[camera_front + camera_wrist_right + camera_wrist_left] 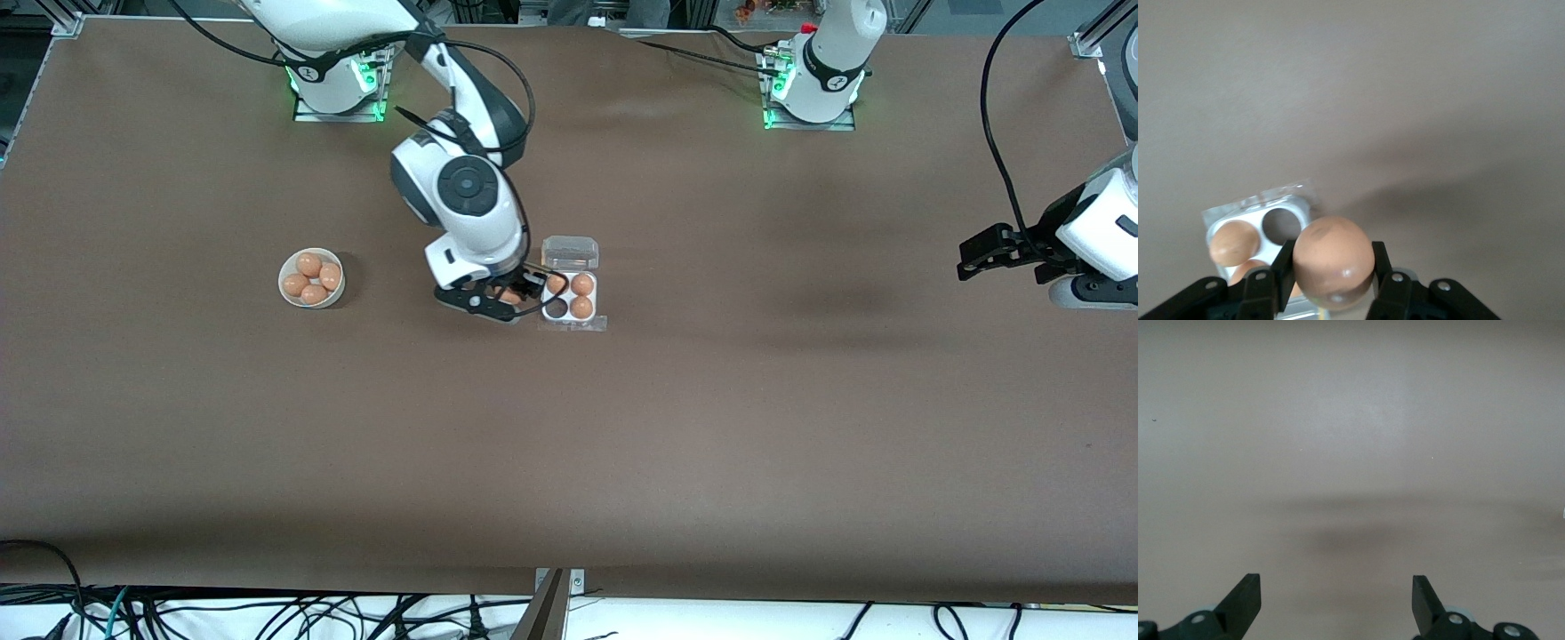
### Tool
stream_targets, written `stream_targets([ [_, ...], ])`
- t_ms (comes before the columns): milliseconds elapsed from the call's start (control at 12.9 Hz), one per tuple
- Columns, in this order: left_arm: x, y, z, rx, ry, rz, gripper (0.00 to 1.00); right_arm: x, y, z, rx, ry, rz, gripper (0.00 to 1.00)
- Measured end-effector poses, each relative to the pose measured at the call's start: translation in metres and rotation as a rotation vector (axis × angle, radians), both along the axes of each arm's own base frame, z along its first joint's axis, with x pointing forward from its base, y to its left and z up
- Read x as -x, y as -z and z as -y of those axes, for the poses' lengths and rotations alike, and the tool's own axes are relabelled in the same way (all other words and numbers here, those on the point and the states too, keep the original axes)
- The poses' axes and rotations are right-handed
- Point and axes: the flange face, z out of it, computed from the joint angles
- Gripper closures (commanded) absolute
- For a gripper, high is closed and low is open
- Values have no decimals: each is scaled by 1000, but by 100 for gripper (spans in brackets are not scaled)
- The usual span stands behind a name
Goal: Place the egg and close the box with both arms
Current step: 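Carry the egg over the empty slot of the clear carton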
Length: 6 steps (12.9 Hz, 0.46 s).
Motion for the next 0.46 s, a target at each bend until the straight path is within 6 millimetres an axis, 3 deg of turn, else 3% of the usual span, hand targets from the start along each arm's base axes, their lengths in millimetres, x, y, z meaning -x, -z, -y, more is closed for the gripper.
stream_targets([
  [465,0,0,0,0,0,0,0,7,31,-36,1,-10,-18,71],
])
